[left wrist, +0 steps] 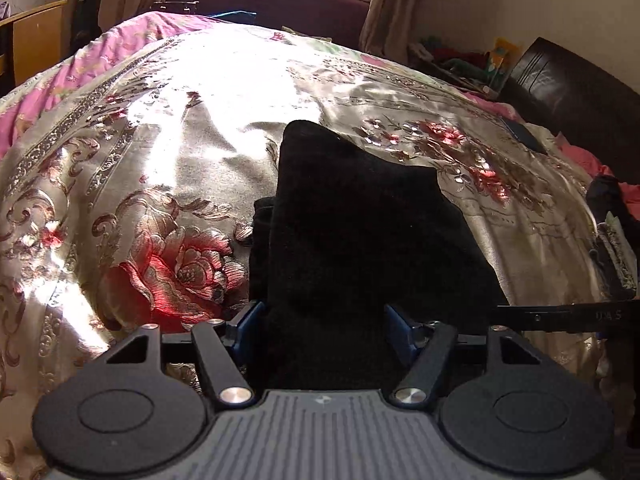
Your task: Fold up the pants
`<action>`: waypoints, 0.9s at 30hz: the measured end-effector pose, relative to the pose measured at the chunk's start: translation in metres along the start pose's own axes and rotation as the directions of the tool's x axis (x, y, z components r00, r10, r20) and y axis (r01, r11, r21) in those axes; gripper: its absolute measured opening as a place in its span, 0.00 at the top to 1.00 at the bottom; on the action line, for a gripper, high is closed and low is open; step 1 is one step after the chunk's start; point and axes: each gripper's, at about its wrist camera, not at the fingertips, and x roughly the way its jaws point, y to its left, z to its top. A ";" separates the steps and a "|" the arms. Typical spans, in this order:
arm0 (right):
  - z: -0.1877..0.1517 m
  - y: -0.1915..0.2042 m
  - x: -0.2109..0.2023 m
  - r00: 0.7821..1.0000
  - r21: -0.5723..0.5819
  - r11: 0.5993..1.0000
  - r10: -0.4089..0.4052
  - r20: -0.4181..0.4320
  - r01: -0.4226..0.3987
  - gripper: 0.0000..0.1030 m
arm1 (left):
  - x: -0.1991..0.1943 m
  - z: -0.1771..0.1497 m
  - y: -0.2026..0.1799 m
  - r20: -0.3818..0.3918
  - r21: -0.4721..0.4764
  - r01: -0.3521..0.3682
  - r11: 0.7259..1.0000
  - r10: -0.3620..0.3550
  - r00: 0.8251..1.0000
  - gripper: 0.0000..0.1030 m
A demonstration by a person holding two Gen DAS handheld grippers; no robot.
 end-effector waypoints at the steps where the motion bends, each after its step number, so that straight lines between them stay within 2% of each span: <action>1: 0.000 -0.004 0.005 1.000 0.038 0.999 0.026 0.000 -0.026 0.45 | 0.007 0.001 -0.001 -0.008 0.012 0.007 1.000 -0.006 1.000 0.15; 3: 0.003 -0.010 0.015 0.998 0.103 0.993 0.059 -0.002 -0.059 0.42 | 0.014 0.002 -0.003 -0.015 0.043 -0.002 0.999 0.003 1.000 0.08; 8: 0.009 -0.025 0.017 0.992 0.193 0.974 0.124 0.000 -0.122 0.42 | 0.015 0.004 -0.002 -0.028 0.059 0.018 0.998 -0.017 0.999 0.07; 10: 0.009 -0.024 0.021 0.993 0.184 0.976 0.122 -0.005 -0.119 0.42 | 0.015 0.004 -0.003 -0.029 0.062 0.016 0.998 -0.014 0.999 0.06; 13: 0.011 -0.015 0.027 0.994 0.147 0.984 0.105 -0.009 -0.102 0.34 | 0.015 0.004 -0.004 -0.026 0.068 0.008 0.998 -0.006 1.000 0.06; 17: 0.011 -0.004 0.030 0.997 0.095 0.993 0.078 -0.013 -0.077 0.34 | 0.015 0.004 -0.006 -0.024 0.077 -0.004 0.997 0.005 1.000 0.06; 24: 0.010 -0.002 0.025 0.998 0.067 0.996 0.057 -0.015 -0.055 0.34 | 0.012 0.003 -0.008 -0.017 0.100 -0.011 0.995 0.013 1.000 0.06; 27: 0.008 -0.006 0.025 0.998 0.069 0.996 0.066 -0.020 -0.064 0.34 | 0.014 0.002 -0.007 -0.019 0.096 -0.016 0.995 0.018 1.000 0.03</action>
